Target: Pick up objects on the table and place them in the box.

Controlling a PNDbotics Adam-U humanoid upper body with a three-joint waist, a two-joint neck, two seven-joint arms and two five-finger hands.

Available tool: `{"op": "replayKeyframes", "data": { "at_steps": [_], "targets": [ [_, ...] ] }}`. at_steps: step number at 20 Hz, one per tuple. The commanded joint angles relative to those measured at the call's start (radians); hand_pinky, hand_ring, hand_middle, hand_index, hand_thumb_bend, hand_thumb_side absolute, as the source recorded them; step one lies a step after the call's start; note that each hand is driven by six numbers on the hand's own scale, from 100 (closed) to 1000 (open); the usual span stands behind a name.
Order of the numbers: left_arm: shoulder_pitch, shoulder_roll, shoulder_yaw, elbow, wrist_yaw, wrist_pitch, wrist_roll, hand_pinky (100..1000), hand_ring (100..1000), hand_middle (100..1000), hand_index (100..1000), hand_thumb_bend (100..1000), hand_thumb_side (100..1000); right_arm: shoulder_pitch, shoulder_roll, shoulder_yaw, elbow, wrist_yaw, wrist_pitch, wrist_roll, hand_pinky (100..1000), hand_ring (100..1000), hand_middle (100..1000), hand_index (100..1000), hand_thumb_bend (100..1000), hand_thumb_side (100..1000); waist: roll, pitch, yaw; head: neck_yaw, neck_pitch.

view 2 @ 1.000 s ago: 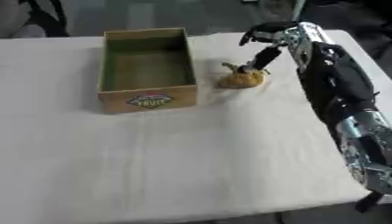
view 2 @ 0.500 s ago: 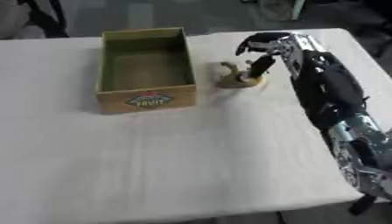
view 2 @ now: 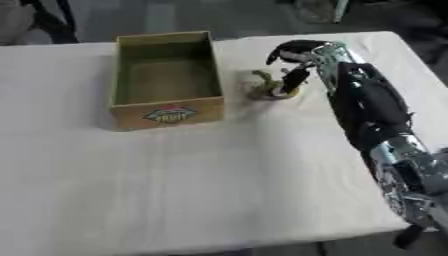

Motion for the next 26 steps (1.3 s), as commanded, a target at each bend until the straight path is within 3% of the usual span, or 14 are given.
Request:
{"op": "replayKeyframes", "data": {
  "at_steps": [1, 6, 16, 22, 26],
  "targets": [
    [-0.007, 0.01, 0.001, -0.014, 0.006, 0.0, -0.003, 532, 513, 498, 603, 409, 434, -0.019, -0.009, 0.002, -0.006, 0.028, 0.0, -0.011, 876, 931, 892, 906, 440, 439, 0.002, -0.013, 0.001, -0.005, 0.002],
    [-0.008, 0.009, 0.0, -0.015, 0.007, 0.0, -0.004, 532, 513, 498, 603, 408, 435, -0.017, 0.002, 0.005, -0.002, 0.076, 0.007, -0.026, 887, 949, 925, 928, 439, 438, 0.005, -0.011, 0.004, -0.009, 0.001],
    [-0.011, 0.007, -0.002, -0.016, 0.008, 0.002, -0.005, 531, 513, 498, 603, 406, 436, -0.011, 0.011, -0.004, 0.026, 0.123, 0.022, -0.068, 859, 913, 893, 912, 436, 379, 0.011, -0.006, 0.008, -0.014, -0.001],
    [-0.013, 0.007, -0.002, -0.017, 0.009, 0.002, -0.005, 531, 513, 498, 603, 405, 437, 0.008, -0.01, -0.001, 0.026, 0.106, 0.013, -0.08, 825, 866, 856, 881, 440, 439, 0.014, -0.003, 0.011, -0.016, -0.002],
    [-0.013, 0.007, -0.002, -0.017, 0.009, 0.003, -0.005, 531, 513, 498, 604, 406, 437, 0.015, -0.016, 0.001, 0.028, 0.091, 0.012, -0.077, 752, 791, 781, 818, 447, 459, 0.014, -0.003, 0.011, -0.016, -0.001]
  ]
}}
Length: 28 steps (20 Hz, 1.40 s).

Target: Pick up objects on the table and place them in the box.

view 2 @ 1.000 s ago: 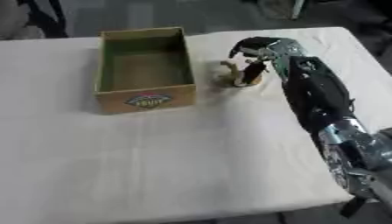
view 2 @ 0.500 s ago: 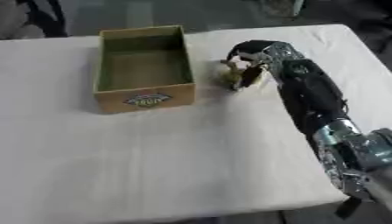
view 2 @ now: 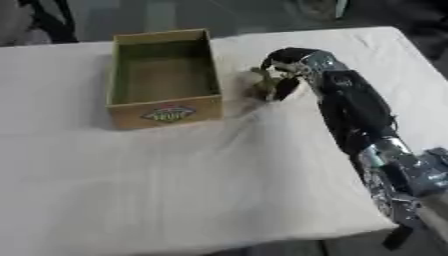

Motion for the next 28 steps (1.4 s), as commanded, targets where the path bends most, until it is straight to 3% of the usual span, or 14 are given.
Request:
{"op": "replayKeyframes", "data": {
  "at_steps": [1, 8, 12, 19, 28],
  "targets": [
    [-0.012, 0.008, 0.001, -0.017, 0.005, -0.001, -0.002, 531, 513, 498, 604, 406, 437, -0.005, -0.03, 0.002, 0.0, -0.012, 0.003, 0.001, 732, 769, 760, 799, 448, 463, 0.002, -0.01, 0.0, -0.002, -0.001],
    [-0.012, 0.007, 0.001, -0.017, 0.005, -0.001, -0.001, 531, 513, 499, 604, 405, 437, 0.002, -0.03, 0.002, -0.001, -0.032, 0.008, -0.016, 451, 508, 527, 587, 454, 444, 0.001, -0.01, 0.0, -0.003, -0.001],
    [-0.013, 0.007, 0.001, -0.017, 0.005, -0.001, 0.0, 531, 514, 499, 604, 404, 438, 0.006, -0.03, -0.002, -0.013, -0.038, 0.017, -0.059, 322, 394, 442, 503, 368, 423, 0.002, -0.009, -0.001, -0.002, -0.001],
    [-0.015, 0.007, 0.001, -0.018, 0.005, -0.002, 0.0, 532, 514, 499, 604, 404, 438, 0.002, -0.038, 0.003, -0.054, -0.05, 0.0, -0.159, 274, 356, 415, 479, 350, 413, -0.001, -0.009, -0.005, -0.002, -0.002],
    [-0.014, 0.01, 0.003, -0.018, 0.003, -0.003, 0.001, 532, 514, 499, 605, 404, 436, -0.031, -0.049, 0.009, -0.125, -0.094, -0.027, -0.165, 254, 341, 402, 458, 336, 399, -0.006, -0.012, -0.005, 0.002, -0.003]
  ]
}}
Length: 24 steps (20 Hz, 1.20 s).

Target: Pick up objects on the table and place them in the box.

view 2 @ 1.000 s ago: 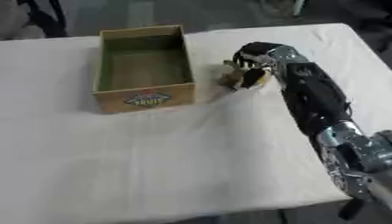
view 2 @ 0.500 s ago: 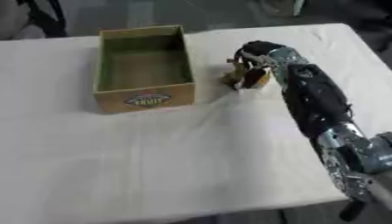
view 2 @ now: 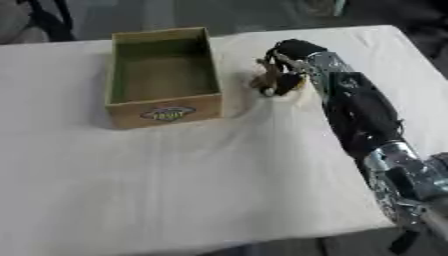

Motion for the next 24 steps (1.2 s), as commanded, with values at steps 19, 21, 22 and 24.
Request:
{"op": "replayKeyframes", "data": {
  "at_steps": [19, 21, 22, 24],
  "targets": [
    [-0.009, 0.008, -0.005, -0.015, 0.004, 0.0, -0.009, 532, 515, 499, 604, 408, 431, -0.189, 0.088, 0.051, -0.16, -0.09, -0.08, 0.049, 251, 339, 401, 450, 341, 380, -0.011, -0.041, 0.038, -0.01, 0.005],
    [-0.011, 0.006, -0.008, -0.015, 0.006, 0.001, -0.011, 531, 514, 499, 604, 408, 431, -0.194, 0.114, 0.058, -0.158, -0.082, -0.087, 0.055, 252, 340, 402, 452, 341, 381, -0.008, -0.04, 0.048, -0.016, 0.005],
    [-0.012, 0.005, -0.009, -0.015, 0.006, 0.002, -0.012, 531, 514, 499, 604, 409, 430, -0.195, 0.126, 0.06, -0.157, -0.077, -0.09, 0.058, 252, 340, 402, 453, 340, 382, -0.007, -0.04, 0.053, -0.019, 0.004],
    [-0.015, 0.002, -0.012, -0.016, 0.008, 0.003, -0.015, 531, 514, 499, 604, 409, 430, -0.196, 0.15, 0.064, -0.151, -0.065, -0.094, 0.064, 251, 340, 402, 454, 336, 380, -0.004, -0.038, 0.064, -0.025, 0.003]
  ]
}}
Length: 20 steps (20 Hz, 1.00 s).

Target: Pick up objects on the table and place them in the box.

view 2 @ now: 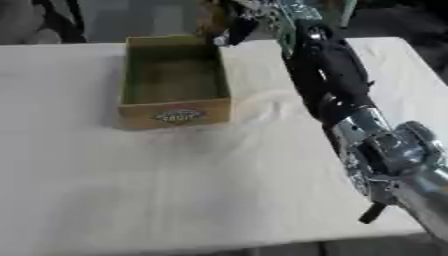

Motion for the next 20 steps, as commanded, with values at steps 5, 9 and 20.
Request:
{"op": "replayKeyframes", "data": {
  "at_steps": [5, 9, 20],
  "targets": [
    [-0.026, -0.004, -0.011, -0.018, 0.011, 0.004, -0.014, 531, 514, 499, 604, 409, 430, -0.021, 0.062, 0.008, 0.006, 0.053, -0.01, 0.013, 253, 343, 403, 459, 329, 382, 0.013, -0.009, 0.032, -0.024, -0.003],
    [-0.032, -0.009, -0.015, -0.019, 0.014, 0.006, -0.018, 530, 514, 498, 603, 410, 431, -0.004, 0.081, -0.001, 0.031, 0.082, 0.001, 0.008, 251, 343, 402, 462, 326, 377, 0.017, -0.001, 0.056, -0.034, -0.009],
    [-0.043, -0.015, -0.022, -0.021, 0.017, 0.01, -0.023, 530, 513, 497, 602, 411, 433, 0.02, 0.092, -0.03, 0.09, 0.137, 0.038, -0.046, 266, 355, 419, 493, 363, 379, 0.023, 0.015, 0.084, -0.05, -0.018]
  ]
}}
